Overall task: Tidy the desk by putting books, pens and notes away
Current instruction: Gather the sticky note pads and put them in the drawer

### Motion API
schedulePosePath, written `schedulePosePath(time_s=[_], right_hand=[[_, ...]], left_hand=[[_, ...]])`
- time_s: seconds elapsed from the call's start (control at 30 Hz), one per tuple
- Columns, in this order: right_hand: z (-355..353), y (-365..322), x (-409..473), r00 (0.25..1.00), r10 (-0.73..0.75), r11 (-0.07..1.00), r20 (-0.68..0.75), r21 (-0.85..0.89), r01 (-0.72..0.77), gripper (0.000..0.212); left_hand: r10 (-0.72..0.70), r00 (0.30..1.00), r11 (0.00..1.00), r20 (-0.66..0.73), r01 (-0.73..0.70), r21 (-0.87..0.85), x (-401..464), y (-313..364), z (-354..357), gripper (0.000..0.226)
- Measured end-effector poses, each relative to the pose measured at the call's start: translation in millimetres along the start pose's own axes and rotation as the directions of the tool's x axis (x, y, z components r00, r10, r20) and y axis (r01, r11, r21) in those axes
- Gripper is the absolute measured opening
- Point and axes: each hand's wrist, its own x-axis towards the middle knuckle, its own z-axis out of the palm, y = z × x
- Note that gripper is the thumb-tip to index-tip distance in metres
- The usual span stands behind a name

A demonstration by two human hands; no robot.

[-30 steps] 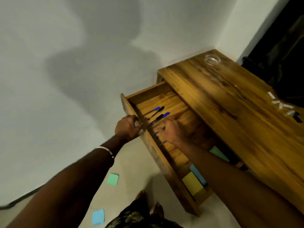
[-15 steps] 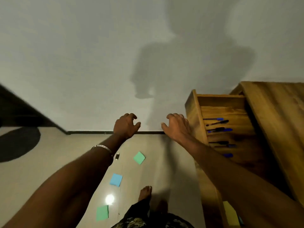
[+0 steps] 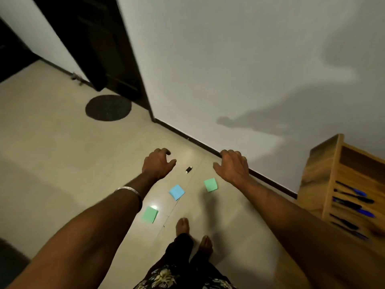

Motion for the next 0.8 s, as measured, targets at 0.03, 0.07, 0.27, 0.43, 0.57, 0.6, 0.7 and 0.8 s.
schedulePosePath(time_s=[0.03,0.07,0.27,0.43,0.57,0.6,0.7,0.8], right_hand=[[6,-11,-1,1.000,-0.021,1.000,0.020,-0.009,0.022,0.045],[13,-23,-1,0.998,-0.046,0.999,0.040,-0.021,0.047,0.046],[51,-93,5,0.981,-0.166,0.983,0.101,-0.056,0.172,0.047],[102,-153,27,0.971,-0.173,0.983,0.165,-0.030,0.181,0.050],[171,-194,51,0.949,-0.204,0.974,0.242,-0.044,0.221,0.049],[189,-201,55,0.943,-0.210,0.972,0.259,-0.053,0.231,0.049],[243,-211,68,0.931,-0.225,0.960,0.289,-0.098,0.263,0.050],[302,-211,83,0.904,-0.256,0.935,0.343,-0.150,0.322,0.050]], left_hand=[[-0.029,1.000,0.999,-0.005,0.029,-0.012,-8,-14,0,0.045],[-0.060,0.998,0.998,-0.011,0.060,-0.026,-15,-29,0,0.045],[-0.274,0.961,0.948,-0.027,0.265,-0.175,-47,-109,7,0.044],[-0.424,0.905,0.862,0.024,0.411,-0.298,-59,-192,27,0.043],[-0.540,0.840,0.766,0.056,0.518,-0.379,-54,-265,64,0.040],[-0.562,0.825,0.746,0.064,0.538,-0.393,-53,-280,75,0.039],[-0.602,0.792,0.701,0.100,0.585,-0.408,-50,-315,113,0.038],[-0.628,0.768,0.666,0.127,0.615,-0.422,-42,-344,161,0.036]])
